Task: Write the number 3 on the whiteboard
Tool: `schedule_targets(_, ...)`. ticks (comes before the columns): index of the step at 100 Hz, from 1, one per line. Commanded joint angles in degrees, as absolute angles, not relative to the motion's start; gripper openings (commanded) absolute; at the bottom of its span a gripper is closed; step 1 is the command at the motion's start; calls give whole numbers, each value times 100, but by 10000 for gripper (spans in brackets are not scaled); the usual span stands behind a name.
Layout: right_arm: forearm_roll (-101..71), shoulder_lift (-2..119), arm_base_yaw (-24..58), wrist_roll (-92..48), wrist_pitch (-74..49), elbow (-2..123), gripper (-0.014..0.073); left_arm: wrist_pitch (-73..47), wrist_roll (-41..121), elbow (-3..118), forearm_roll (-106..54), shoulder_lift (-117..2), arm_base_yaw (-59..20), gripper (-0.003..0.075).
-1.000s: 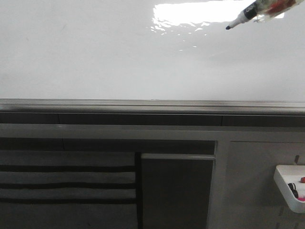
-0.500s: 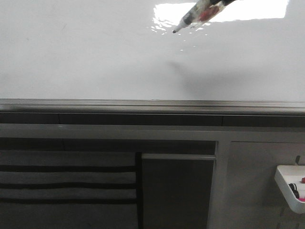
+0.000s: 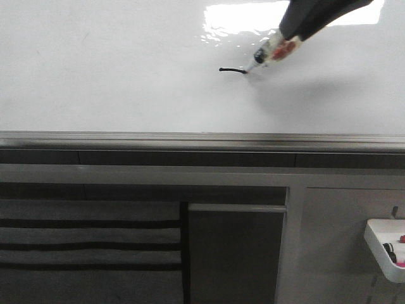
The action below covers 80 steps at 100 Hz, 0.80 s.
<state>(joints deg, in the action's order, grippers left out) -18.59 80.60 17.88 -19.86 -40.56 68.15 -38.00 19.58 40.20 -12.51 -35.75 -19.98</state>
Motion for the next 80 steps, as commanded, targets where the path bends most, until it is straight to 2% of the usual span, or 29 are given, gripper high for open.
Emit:
schedule_targets(1,-1766,7908,1732,-1949,-4122,6874,-5,-3385,1903,4182,-1362,-3587,-1977,412)
schedule_targets(21,-1726,8201,2213,-1949,-3001,6815,-5,-3379,1903,4182,-1362,-3587,-1977,412)
schedule_targets(48,-1661,8012,1738,-1949,-4439,6729,-5,-3379,1914,4182,-1295,-3587,-1977,412)
schedule_targets(72,-1972,8444,2548,-1992,-2872,6736,-5,-3247,1914,4182,-1243,-3587,-1977,412)
schedule_targets(80,-2030,8575,2669,-1992,-2967,7081,-5,-3195,1914,4182,-1243,-3587,-1977,412)
